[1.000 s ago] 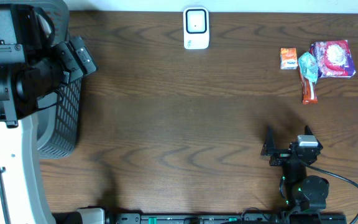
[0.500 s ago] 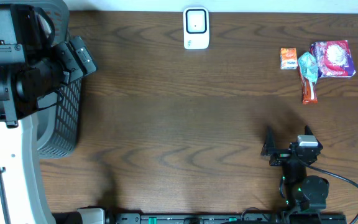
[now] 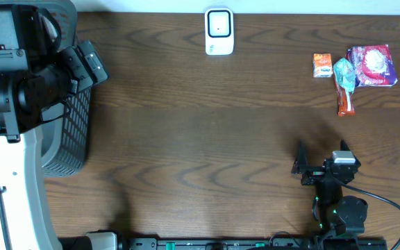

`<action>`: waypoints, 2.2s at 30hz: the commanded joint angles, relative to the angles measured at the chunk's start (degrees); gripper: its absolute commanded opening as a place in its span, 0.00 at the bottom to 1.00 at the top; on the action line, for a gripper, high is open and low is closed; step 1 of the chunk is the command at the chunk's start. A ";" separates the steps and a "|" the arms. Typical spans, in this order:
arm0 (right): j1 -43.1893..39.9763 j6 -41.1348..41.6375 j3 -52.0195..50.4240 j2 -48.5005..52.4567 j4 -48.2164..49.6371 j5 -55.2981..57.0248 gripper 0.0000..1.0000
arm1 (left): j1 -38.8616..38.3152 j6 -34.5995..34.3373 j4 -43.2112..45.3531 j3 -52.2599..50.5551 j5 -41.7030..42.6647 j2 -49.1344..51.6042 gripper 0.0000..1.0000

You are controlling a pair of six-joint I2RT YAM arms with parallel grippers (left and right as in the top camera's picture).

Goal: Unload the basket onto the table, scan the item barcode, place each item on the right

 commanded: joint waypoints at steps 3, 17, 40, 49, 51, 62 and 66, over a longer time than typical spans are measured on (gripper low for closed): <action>-0.28 -0.83 -0.13 -0.37 -0.22 -0.46 0.99 | 0.20 0.76 -0.02 -0.31 -0.50 0.28 0.98; -0.31 -0.85 -0.15 -0.37 -0.22 -0.46 0.99 | 0.13 0.79 -3.39 -9.94 -1.31 -7.41 0.98; -0.31 -0.83 -0.13 -0.37 -0.22 -0.46 0.99 | -4.00 21.14 49.16 -72.65 17.94 -53.53 0.98; -0.31 -0.83 -0.13 -0.37 -0.22 -0.46 0.99 | -4.00 21.11 44.76 -75.80 17.94 -61.68 0.98; -0.28 -0.83 -0.13 -0.37 -0.22 -0.46 0.99 | -4.00 21.11 44.81 -76.67 17.94 -62.20 0.98; -0.31 -0.85 -0.13 -0.37 -0.22 -0.46 0.99 | -3.85 25.22 46.82 -83.80 17.07 -70.31 0.98; -0.31 -0.83 -0.13 -0.37 -0.22 -0.46 0.99 | -3.85 25.18 51.04 -88.52 17.09 -73.94 0.98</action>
